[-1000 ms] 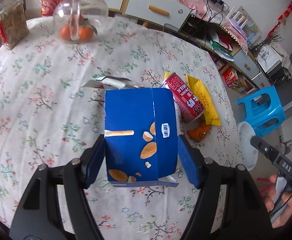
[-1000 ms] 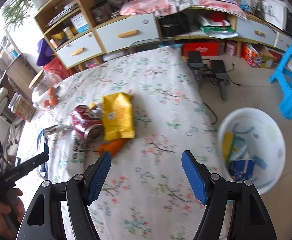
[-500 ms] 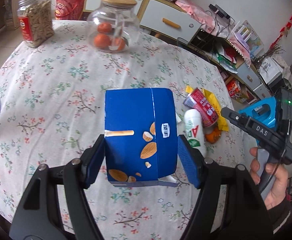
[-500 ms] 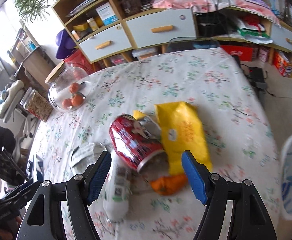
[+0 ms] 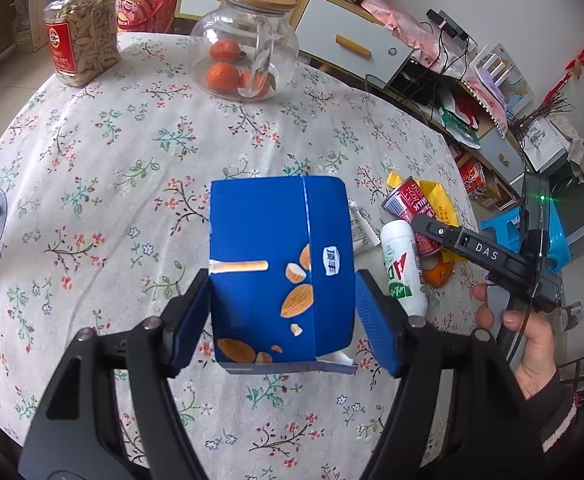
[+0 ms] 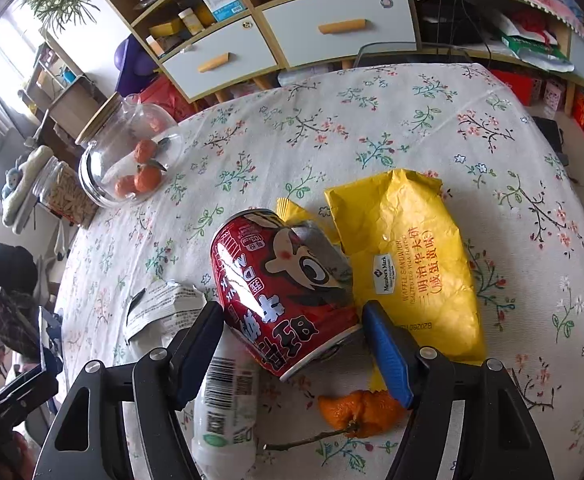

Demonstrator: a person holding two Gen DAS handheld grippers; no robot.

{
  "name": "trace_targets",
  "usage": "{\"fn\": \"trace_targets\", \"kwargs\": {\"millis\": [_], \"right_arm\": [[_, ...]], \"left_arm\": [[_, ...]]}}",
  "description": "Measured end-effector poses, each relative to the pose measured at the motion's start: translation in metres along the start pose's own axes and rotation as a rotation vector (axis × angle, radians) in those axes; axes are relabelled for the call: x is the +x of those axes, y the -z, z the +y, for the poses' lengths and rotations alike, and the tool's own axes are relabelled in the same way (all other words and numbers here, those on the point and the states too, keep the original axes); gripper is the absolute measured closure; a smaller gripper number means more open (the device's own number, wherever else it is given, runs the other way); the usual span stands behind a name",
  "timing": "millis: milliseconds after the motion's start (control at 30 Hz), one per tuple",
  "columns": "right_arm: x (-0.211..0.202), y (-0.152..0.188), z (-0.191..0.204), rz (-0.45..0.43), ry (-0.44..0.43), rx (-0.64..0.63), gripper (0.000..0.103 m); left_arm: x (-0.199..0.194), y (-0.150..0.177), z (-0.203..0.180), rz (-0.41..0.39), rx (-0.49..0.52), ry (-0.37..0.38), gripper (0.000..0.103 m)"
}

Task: Collect trash
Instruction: 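Grasp the red can with the right tool while the left tool holds the blue box, then carry the red can to the bin and release it with the right tool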

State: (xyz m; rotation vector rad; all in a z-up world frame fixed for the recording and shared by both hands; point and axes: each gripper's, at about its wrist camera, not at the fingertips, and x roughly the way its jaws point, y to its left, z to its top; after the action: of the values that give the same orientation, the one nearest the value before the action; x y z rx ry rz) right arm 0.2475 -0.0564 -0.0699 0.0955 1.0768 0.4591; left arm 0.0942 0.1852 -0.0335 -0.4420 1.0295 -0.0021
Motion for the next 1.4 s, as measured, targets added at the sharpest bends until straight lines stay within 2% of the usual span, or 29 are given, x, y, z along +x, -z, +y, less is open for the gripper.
{"fn": "trace_targets", "kwargs": {"millis": [33, 67, 367, 700, 1400], "right_arm": [[0.000, 0.000, 0.000, 0.008, -0.012, -0.003, 0.039], [-0.001, 0.001, 0.001, 0.012, -0.014, -0.005, 0.041], [-0.026, 0.012, 0.013, 0.010, -0.009, -0.058, 0.048], [-0.069, 0.020, 0.006, -0.050, -0.011, -0.063, 0.049], [-0.137, 0.037, -0.028, -0.154, 0.000, -0.031, 0.050]], "left_arm": [[0.000, 0.000, -0.001, 0.002, 0.001, 0.001, 0.032], [0.000, 0.000, -0.001, 0.002, 0.001, 0.001, 0.032], [-0.001, 0.001, -0.005, -0.007, 0.009, 0.005, 0.032], [-0.001, 0.003, -0.015, -0.018, 0.035, 0.011, 0.032], [0.013, 0.010, -0.072, -0.030, 0.165, 0.009, 0.032]]}}
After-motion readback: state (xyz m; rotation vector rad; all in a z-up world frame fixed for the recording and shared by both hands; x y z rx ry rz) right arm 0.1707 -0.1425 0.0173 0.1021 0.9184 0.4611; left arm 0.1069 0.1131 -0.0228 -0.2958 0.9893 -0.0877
